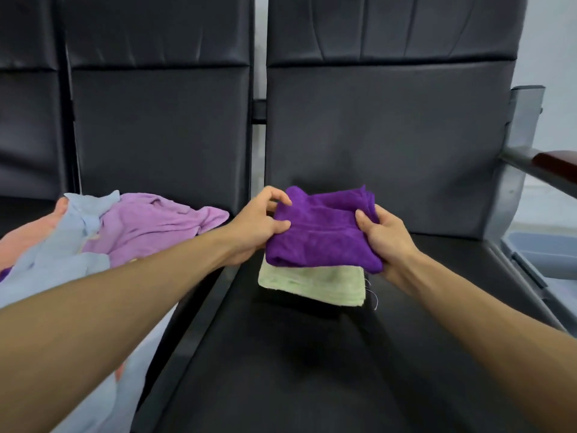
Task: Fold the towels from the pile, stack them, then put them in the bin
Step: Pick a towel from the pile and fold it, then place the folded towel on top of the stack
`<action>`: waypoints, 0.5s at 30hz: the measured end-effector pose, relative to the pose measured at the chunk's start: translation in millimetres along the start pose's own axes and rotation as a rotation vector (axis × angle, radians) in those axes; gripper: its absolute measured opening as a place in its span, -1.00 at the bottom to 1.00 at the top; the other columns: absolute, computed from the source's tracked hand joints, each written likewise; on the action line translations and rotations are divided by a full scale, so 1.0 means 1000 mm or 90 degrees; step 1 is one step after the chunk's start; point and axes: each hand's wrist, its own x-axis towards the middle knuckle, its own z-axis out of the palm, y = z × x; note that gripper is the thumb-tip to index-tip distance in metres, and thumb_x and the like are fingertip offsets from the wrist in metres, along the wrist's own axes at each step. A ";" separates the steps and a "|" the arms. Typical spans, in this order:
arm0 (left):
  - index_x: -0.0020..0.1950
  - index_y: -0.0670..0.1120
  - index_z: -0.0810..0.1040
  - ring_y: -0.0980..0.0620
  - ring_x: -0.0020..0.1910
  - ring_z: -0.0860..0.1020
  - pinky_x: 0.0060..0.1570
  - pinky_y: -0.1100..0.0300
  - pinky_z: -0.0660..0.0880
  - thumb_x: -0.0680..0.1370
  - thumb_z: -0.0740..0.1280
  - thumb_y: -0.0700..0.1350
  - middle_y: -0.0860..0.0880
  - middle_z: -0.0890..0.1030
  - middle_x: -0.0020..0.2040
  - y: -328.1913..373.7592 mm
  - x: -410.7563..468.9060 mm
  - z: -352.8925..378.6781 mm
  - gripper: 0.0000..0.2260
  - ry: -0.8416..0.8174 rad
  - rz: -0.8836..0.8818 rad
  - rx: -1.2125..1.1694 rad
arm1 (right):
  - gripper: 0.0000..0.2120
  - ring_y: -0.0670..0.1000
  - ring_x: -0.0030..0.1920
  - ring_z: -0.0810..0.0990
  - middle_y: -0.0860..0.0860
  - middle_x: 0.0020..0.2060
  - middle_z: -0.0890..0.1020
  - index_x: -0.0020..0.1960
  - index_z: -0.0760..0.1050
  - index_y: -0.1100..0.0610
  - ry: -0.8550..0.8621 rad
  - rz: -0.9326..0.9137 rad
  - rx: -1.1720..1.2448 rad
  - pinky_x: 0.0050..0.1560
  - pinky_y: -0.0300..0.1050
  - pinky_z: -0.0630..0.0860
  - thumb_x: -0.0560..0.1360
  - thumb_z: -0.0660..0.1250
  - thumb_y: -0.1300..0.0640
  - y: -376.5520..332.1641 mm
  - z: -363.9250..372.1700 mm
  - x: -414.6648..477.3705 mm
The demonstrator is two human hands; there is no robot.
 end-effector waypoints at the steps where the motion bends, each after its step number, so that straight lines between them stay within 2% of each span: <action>1: -0.01 -0.02 0.47 0.01 -0.13 0.52 -0.27 0.21 0.47 0.57 0.24 -0.41 -0.03 0.51 0.00 -0.004 0.011 0.002 -0.73 0.010 0.003 0.038 | -0.80 -0.02 -0.28 0.65 0.08 -0.13 0.66 0.14 0.54 0.13 0.009 0.007 -0.004 -0.28 -0.14 0.64 0.65 0.16 0.24 0.007 0.000 0.010; 3: 0.09 -0.08 0.55 0.05 -0.15 0.53 -0.33 0.32 0.46 0.57 0.25 -0.38 -0.03 0.53 0.01 -0.017 0.028 0.004 -0.76 0.015 -0.025 0.106 | -0.80 0.04 -0.17 0.67 0.10 -0.04 0.67 0.19 0.51 0.13 0.015 0.043 -0.036 -0.15 -0.05 0.66 0.63 0.19 0.26 0.024 -0.002 0.024; 6: 0.35 -0.14 0.48 0.03 0.07 0.57 0.07 0.22 0.53 0.54 0.34 -0.34 -0.06 0.56 0.15 -0.047 0.038 0.007 -0.61 -0.022 -0.108 0.171 | -0.70 0.07 -0.02 0.67 0.10 0.05 0.66 0.28 0.46 0.17 0.028 0.070 -0.143 0.03 0.05 0.63 0.55 0.31 0.28 0.053 -0.006 0.036; 7: 0.39 -0.14 0.45 0.03 0.10 0.56 0.13 0.21 0.52 0.53 0.36 -0.33 -0.06 0.55 0.20 -0.054 0.038 0.008 -0.57 -0.017 -0.114 0.180 | -0.66 0.07 0.00 0.67 0.08 0.06 0.66 0.29 0.45 0.16 0.035 0.056 -0.165 0.07 0.07 0.62 0.53 0.34 0.28 0.057 -0.006 0.037; 12: 0.48 -0.11 0.34 0.01 0.12 0.59 0.20 0.12 0.52 0.53 0.38 -0.29 -0.10 0.54 0.27 -0.060 0.029 0.007 -0.47 0.029 -0.093 0.165 | -0.46 -0.01 0.09 0.60 -0.07 0.11 0.56 0.40 0.28 0.07 0.032 -0.018 -0.340 0.14 0.00 0.57 0.49 0.39 0.23 0.049 -0.003 0.024; 15: 0.49 -0.12 0.28 0.05 0.03 0.62 0.10 0.15 0.57 0.54 0.35 -0.32 -0.07 0.59 0.18 -0.054 0.012 0.006 -0.45 0.007 -0.095 0.146 | -0.45 0.00 0.11 0.52 -0.02 0.14 0.50 0.41 0.26 0.11 0.036 -0.052 -0.468 0.09 -0.14 0.48 0.47 0.35 0.30 0.041 0.000 0.006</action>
